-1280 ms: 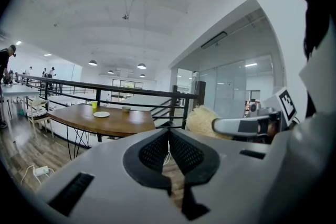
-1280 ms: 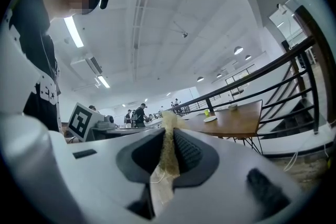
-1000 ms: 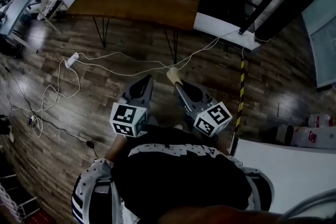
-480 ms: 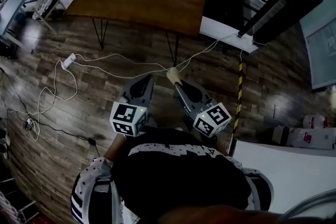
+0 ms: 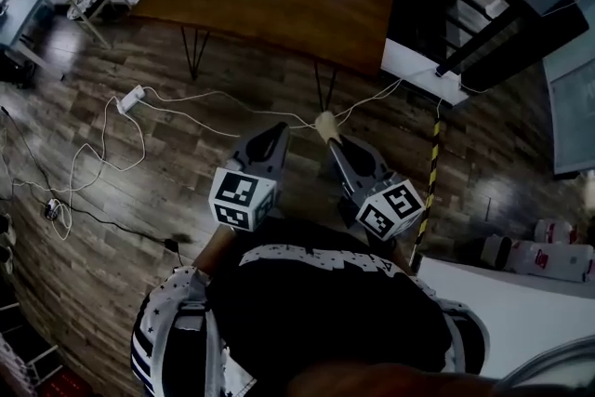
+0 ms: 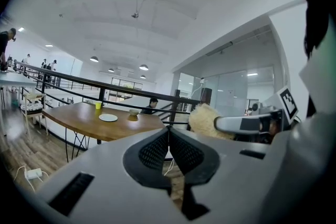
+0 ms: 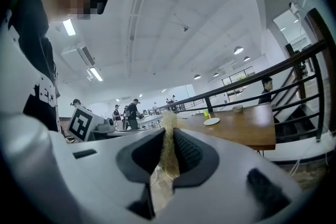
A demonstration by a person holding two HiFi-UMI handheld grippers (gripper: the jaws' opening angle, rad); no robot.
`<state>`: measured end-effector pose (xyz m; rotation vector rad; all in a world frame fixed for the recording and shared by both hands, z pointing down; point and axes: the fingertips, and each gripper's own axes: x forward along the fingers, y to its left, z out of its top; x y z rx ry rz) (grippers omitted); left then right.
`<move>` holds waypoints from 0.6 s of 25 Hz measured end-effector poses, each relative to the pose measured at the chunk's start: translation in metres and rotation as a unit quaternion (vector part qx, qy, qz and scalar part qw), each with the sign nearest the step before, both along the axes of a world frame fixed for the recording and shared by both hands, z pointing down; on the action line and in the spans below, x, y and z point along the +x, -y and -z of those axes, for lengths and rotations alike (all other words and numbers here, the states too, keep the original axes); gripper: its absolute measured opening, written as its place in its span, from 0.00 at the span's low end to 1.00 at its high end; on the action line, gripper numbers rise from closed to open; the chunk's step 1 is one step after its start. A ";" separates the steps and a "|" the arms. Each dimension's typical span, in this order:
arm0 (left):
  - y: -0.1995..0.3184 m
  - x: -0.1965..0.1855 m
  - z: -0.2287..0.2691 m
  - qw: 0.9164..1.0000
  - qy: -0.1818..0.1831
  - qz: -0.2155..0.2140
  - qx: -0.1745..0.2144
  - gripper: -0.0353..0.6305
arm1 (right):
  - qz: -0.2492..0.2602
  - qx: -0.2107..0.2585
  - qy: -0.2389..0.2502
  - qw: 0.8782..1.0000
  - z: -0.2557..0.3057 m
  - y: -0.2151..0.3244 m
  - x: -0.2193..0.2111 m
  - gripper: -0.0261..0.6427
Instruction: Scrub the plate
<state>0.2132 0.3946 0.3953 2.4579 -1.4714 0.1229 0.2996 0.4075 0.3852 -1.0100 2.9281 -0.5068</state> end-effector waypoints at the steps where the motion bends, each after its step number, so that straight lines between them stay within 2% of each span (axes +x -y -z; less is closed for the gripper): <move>1: 0.004 -0.007 0.000 1.000 -0.001 0.001 0.002 0.07 | -0.001 0.001 -0.001 1.000 0.000 0.004 -0.007 0.11; 4: 0.015 -0.029 0.000 1.000 -0.003 0.000 0.004 0.07 | -0.002 0.002 -0.002 1.000 0.001 0.018 -0.028 0.11; 15: 0.041 -0.070 -0.004 0.999 0.010 -0.032 0.006 0.07 | -0.032 -0.006 0.007 0.999 -0.005 0.042 -0.070 0.11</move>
